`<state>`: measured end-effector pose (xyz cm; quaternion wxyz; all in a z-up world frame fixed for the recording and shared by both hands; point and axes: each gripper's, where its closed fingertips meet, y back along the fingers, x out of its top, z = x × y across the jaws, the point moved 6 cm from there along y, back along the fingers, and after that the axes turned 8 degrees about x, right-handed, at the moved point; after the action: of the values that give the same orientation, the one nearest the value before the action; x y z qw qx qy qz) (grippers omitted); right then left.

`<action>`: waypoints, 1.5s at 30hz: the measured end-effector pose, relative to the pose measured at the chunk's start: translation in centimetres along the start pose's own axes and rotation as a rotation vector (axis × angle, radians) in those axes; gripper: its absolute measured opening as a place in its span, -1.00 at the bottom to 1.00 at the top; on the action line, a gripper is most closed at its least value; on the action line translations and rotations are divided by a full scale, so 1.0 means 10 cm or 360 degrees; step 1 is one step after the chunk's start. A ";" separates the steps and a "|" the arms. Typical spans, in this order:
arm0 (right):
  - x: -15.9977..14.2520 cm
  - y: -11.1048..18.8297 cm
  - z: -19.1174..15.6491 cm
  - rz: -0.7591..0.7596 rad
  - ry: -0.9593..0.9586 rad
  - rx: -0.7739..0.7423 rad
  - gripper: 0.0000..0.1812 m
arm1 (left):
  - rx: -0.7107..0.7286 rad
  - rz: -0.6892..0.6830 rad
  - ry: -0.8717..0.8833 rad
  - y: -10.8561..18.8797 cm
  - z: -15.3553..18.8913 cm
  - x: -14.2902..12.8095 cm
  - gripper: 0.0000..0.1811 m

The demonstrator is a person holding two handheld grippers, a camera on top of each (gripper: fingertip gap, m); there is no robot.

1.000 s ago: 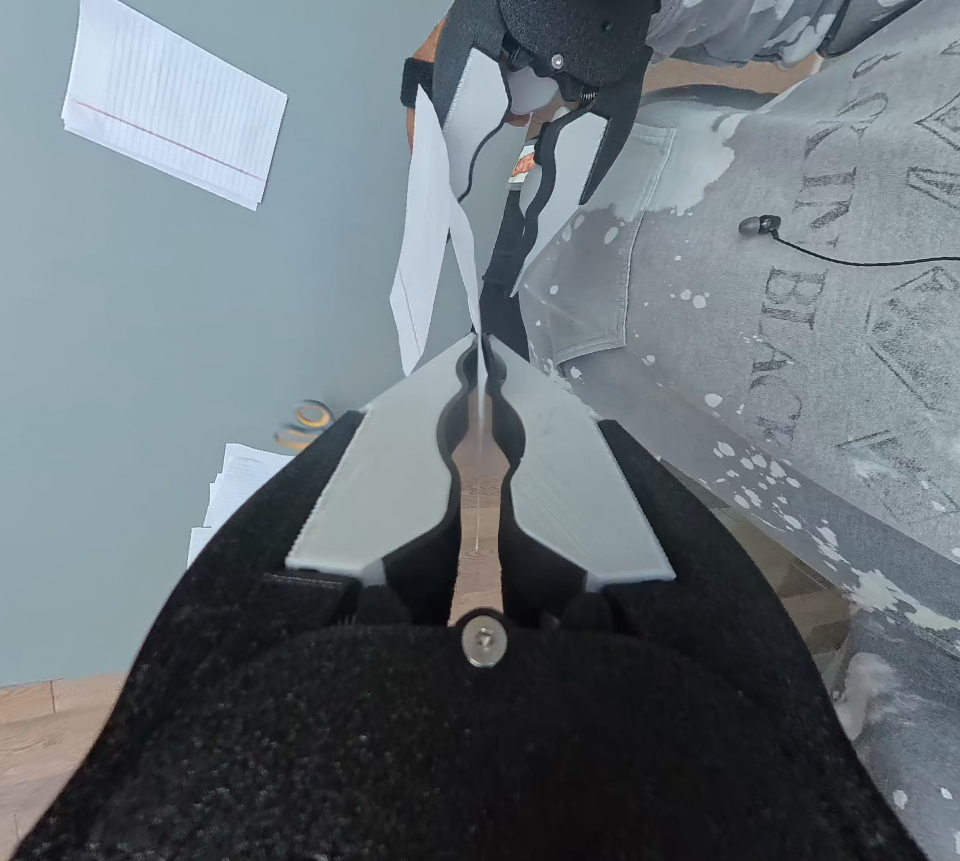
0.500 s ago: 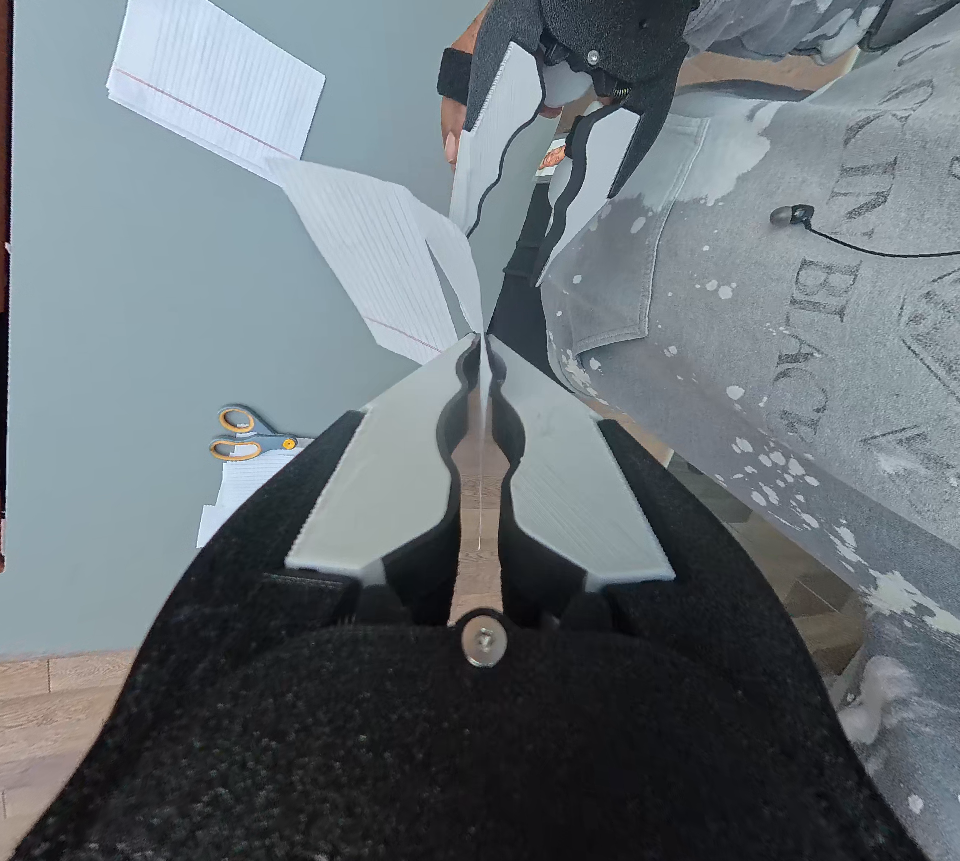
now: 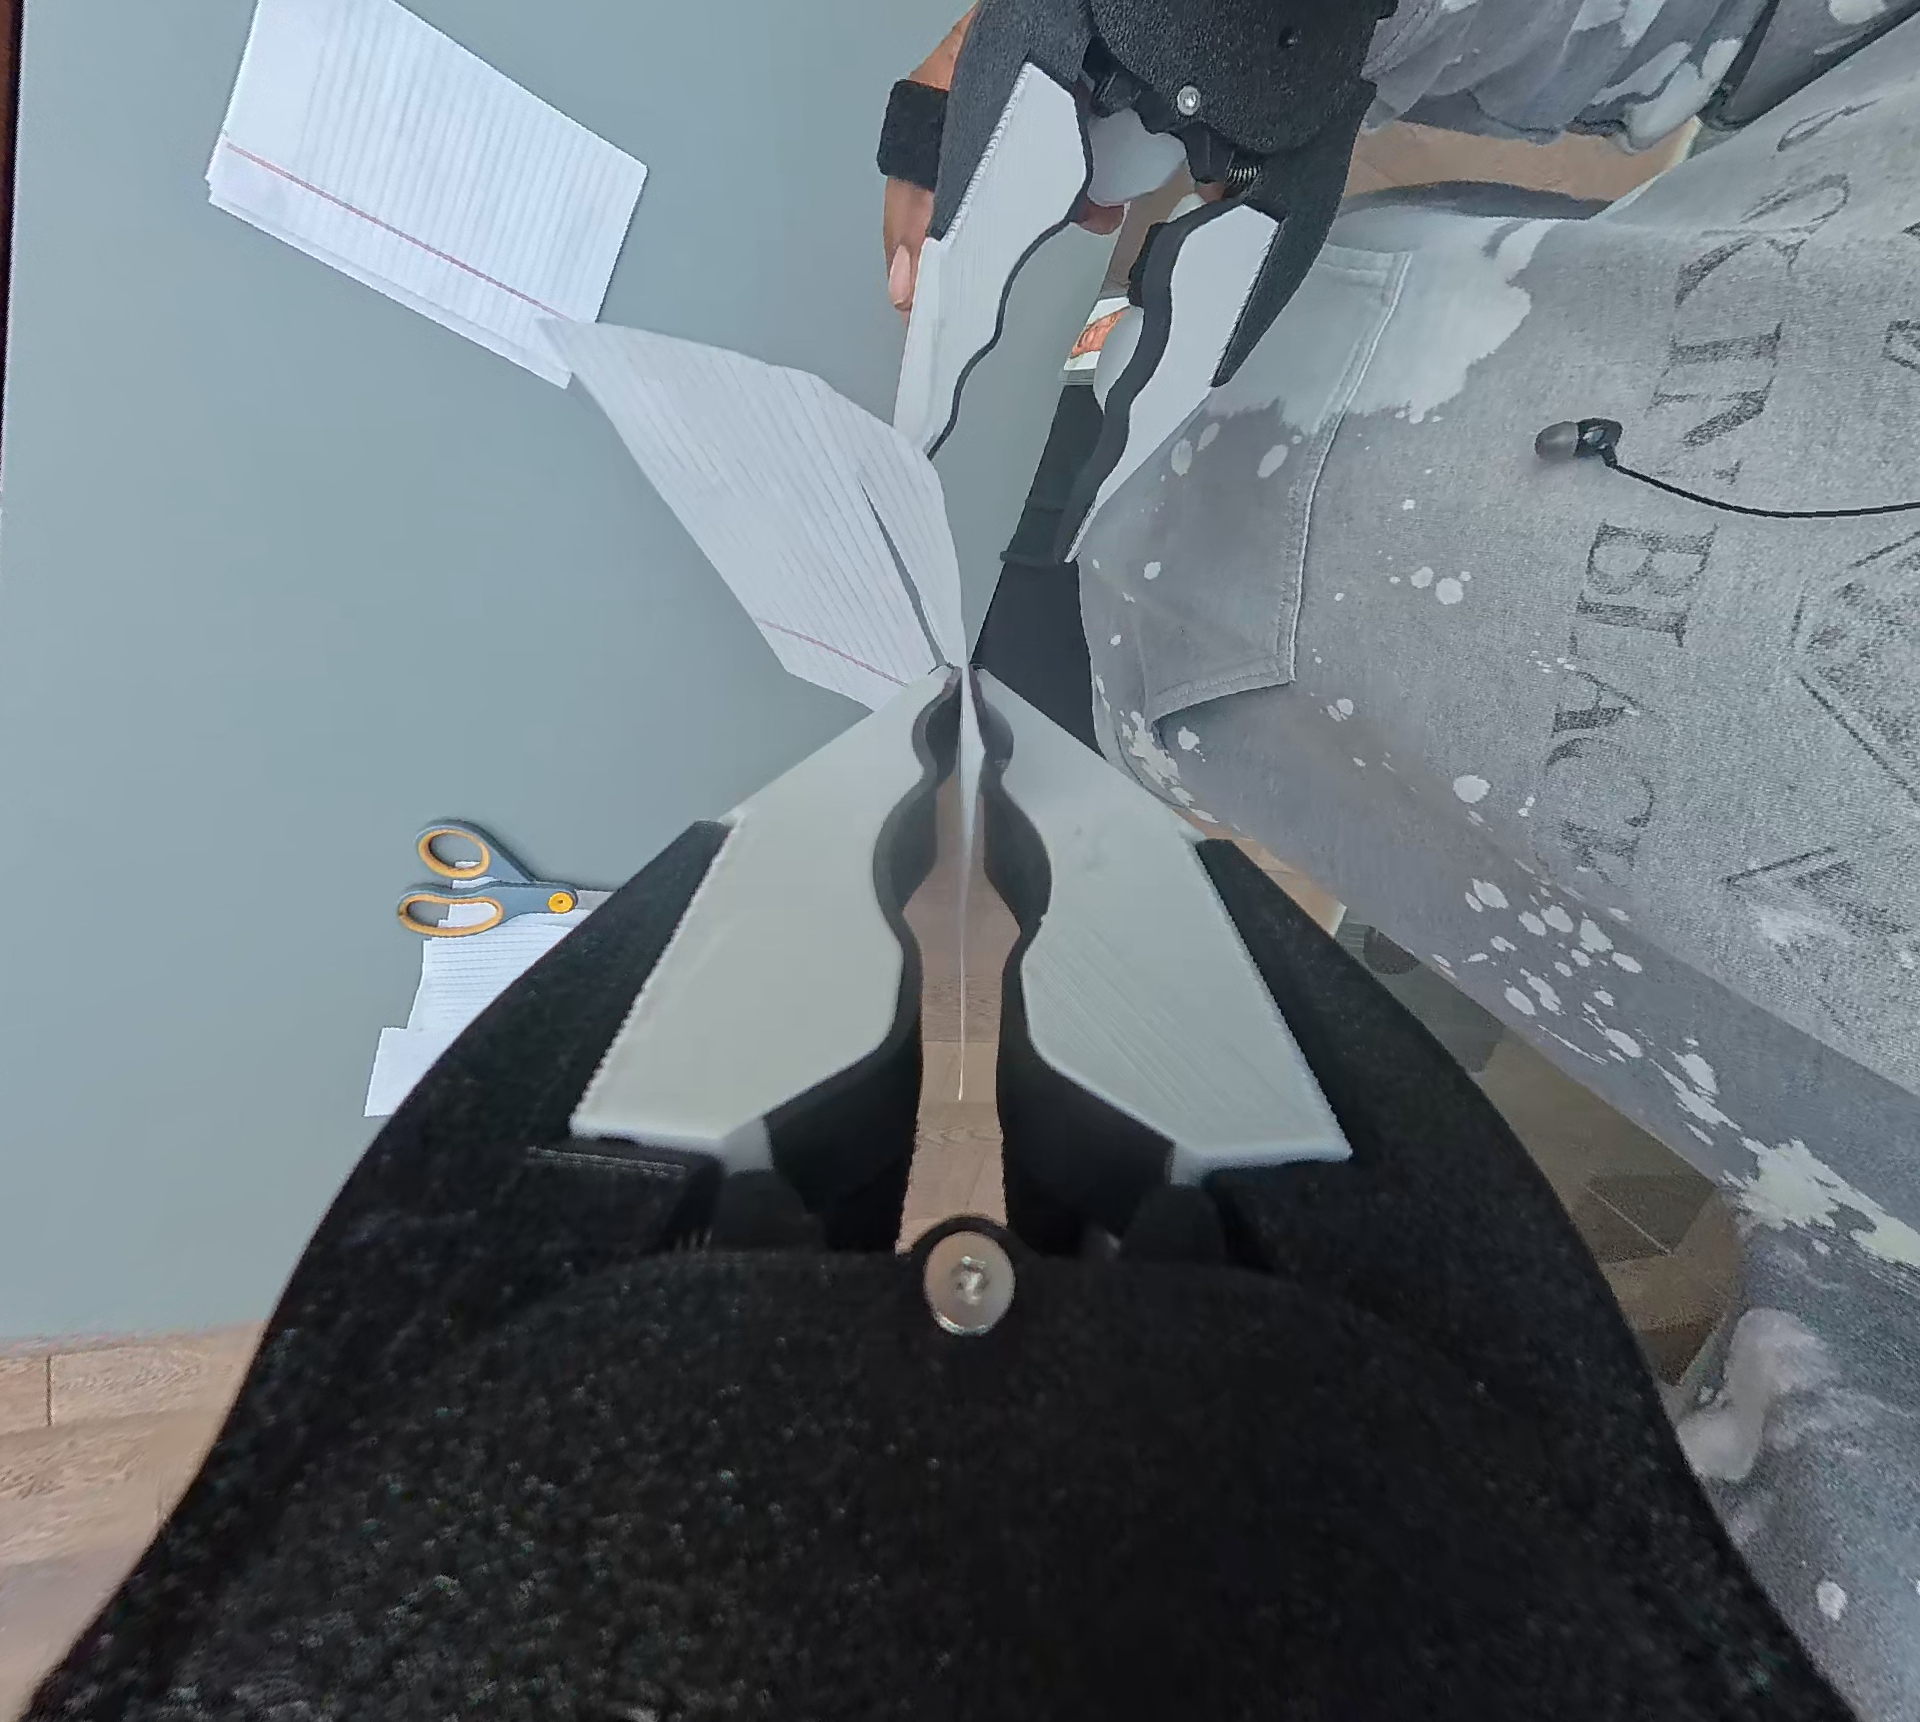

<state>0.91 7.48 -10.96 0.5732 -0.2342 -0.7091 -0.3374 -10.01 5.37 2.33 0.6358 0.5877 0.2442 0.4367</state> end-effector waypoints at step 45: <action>-0.44 -1.35 0.20 -0.0006 -0.0730 -0.0604 -0.55 | -0.0219 0.0660 0.1500 -3.35 -1.54 -3.55 -0.55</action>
<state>-9.04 0.28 -18.27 0.3435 -0.4059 -0.7447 -0.4033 -31.44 -13.84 -39.98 0.3940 0.3200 0.3532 0.7858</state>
